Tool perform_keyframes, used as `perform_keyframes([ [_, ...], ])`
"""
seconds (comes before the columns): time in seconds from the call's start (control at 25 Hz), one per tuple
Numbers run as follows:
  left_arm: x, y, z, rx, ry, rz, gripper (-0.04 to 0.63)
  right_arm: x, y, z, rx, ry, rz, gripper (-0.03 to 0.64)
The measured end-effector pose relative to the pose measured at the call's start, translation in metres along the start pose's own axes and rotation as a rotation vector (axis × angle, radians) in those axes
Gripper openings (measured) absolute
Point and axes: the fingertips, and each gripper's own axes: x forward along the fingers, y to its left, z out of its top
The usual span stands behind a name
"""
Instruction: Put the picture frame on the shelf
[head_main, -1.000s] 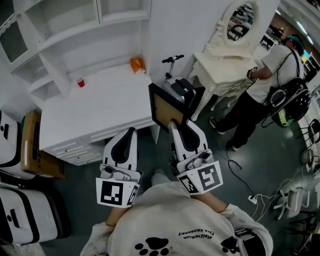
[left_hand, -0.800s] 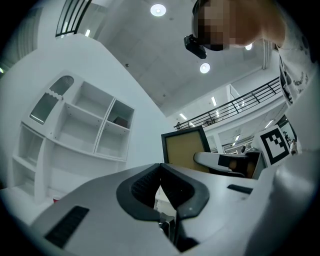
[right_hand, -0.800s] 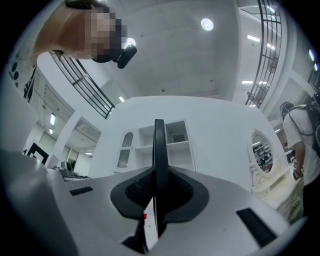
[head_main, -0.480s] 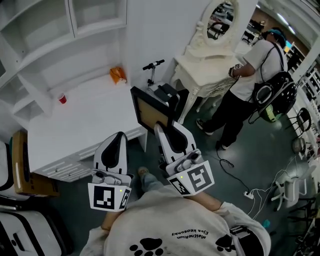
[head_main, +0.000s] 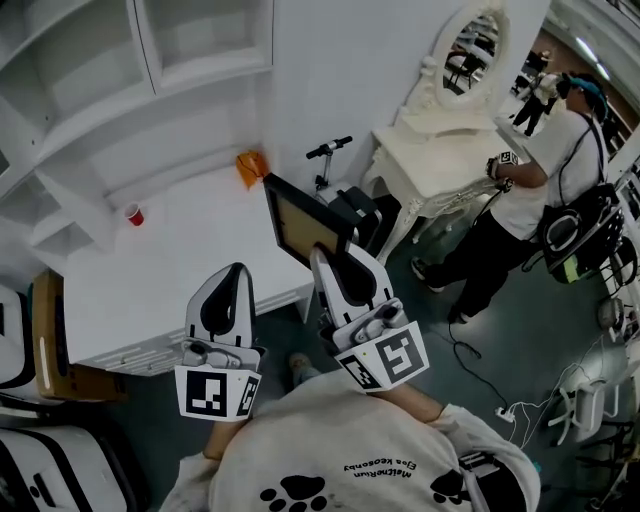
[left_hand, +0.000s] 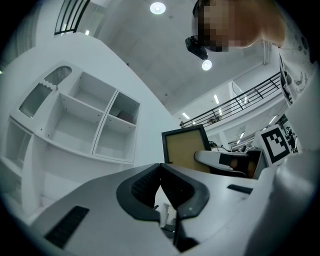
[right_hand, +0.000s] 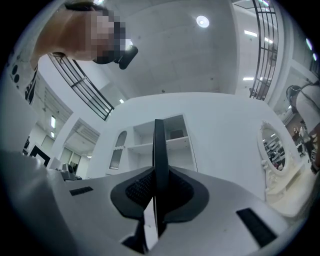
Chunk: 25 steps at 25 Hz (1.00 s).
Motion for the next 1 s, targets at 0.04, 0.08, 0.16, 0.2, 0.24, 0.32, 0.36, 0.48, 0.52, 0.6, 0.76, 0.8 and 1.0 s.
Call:
perform_keyframes([
  [0.04,0.009,0.003,-0.001,0.006,0.000,0.008,0.020,0.007,-0.007,-0.002,0.006,-0.002,0.007,0.067],
  [0.08,0.017,0.006,-0.002,0.012,0.001,0.014,0.020,0.014,-0.015,-0.004,0.012,-0.004,0.014,0.068],
  [0.16,0.033,0.011,-0.005,0.024,0.007,0.028,0.020,0.028,-0.029,-0.008,0.028,-0.007,0.025,0.069],
  [0.2,0.040,0.015,-0.007,0.030,0.011,0.037,0.020,0.035,-0.035,-0.012,0.037,-0.007,0.031,0.067],
  [0.24,0.046,0.020,-0.008,0.035,0.015,0.047,0.020,0.043,-0.039,-0.015,0.045,-0.009,0.037,0.069],
  [0.32,0.056,0.033,-0.011,0.043,0.020,0.068,0.020,0.058,-0.047,-0.022,0.061,-0.013,0.048,0.069],
  [0.36,0.059,0.038,-0.012,0.048,0.023,0.082,0.020,0.064,-0.049,-0.025,0.068,-0.016,0.055,0.067],
  [0.48,0.063,0.052,-0.017,0.064,0.033,0.124,0.020,0.079,-0.053,-0.036,0.090,-0.018,0.079,0.067],
  [0.52,0.066,0.055,-0.019,0.066,0.035,0.129,0.020,0.083,-0.055,-0.039,0.093,-0.019,0.082,0.067],
  [0.6,0.074,0.062,-0.024,0.068,0.035,0.132,0.020,0.090,-0.061,-0.044,0.095,-0.019,0.083,0.068],
  [0.76,0.089,0.081,-0.031,0.065,0.037,0.159,0.020,0.104,-0.071,-0.053,0.095,-0.012,0.093,0.067],
  [0.8,0.092,0.083,-0.032,0.066,0.039,0.160,0.020,0.106,-0.075,-0.054,0.094,-0.011,0.092,0.067],
  [1.0,0.101,0.084,-0.043,0.072,0.051,0.159,0.020,0.118,-0.087,-0.069,0.114,-0.008,0.093,0.069],
])
